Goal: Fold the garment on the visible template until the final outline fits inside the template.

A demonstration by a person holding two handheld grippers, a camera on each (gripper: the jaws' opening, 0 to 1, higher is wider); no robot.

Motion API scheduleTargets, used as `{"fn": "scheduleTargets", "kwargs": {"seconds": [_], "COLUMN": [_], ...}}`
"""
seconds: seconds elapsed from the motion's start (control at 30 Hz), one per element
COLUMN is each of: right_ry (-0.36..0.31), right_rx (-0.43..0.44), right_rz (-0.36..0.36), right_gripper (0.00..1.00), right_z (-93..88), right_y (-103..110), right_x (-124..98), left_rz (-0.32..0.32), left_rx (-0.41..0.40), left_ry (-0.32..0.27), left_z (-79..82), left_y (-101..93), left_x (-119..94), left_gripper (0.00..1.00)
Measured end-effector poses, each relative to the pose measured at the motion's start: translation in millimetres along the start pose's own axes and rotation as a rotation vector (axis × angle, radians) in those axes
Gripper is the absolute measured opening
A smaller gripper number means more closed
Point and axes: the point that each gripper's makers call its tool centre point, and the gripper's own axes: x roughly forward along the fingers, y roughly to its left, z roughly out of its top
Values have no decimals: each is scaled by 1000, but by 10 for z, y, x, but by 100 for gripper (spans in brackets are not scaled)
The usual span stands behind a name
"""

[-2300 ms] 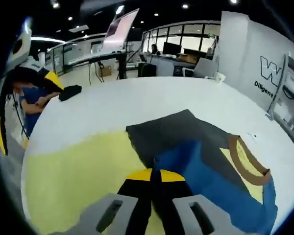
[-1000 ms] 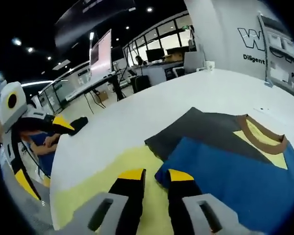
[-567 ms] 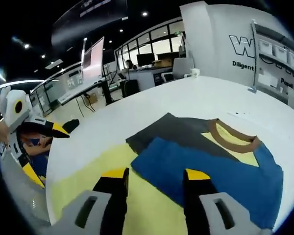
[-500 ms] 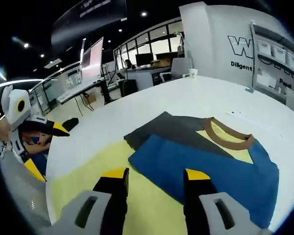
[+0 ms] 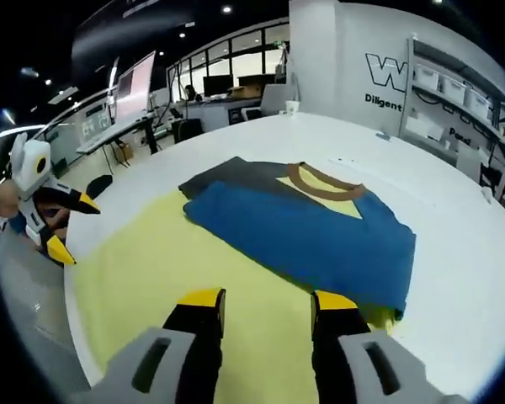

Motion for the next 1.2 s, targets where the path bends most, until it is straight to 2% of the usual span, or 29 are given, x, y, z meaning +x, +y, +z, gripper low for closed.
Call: {"fn": "scheduleTargets", "kwargs": {"seconds": [0.1,0.33,0.53,0.73,0.77,0.93,1.1,1.2], "right_ry": [18,76,97,122,133,155,163,177], "right_rx": [40,65,97,142,152,225,284,274], "right_rz": [-36,-73,-98,-115,-118,-112,-112,-98], "right_gripper": [36,37,37,37,37,36,29,25], "right_z": [-173,-585,-785,-979,-1070,-1273,-1358,-1365], "right_y": [-85,-171,-211,-145,-146,-108,-53,29], "right_x": [-223,-506,-655,-870,-907,-1068,-1203,-1249], "left_rz": [-17,-36,-38,-52,-58,-68,-56,-41], "left_rx": [-8,-30,-29,-64,-68,-26,-48,-90], "left_ry": [16,37,58,66,70,95,89,79], "left_z": [-62,-143,-220,-286,-316,-399,-398,-388], "left_y": [-47,-52,-37,-95,-102,-134,-164,-142], "left_x": [6,-13,-3,15,24,38,20,13], "left_gripper": [62,57,57,52,50,44,42,36]}}
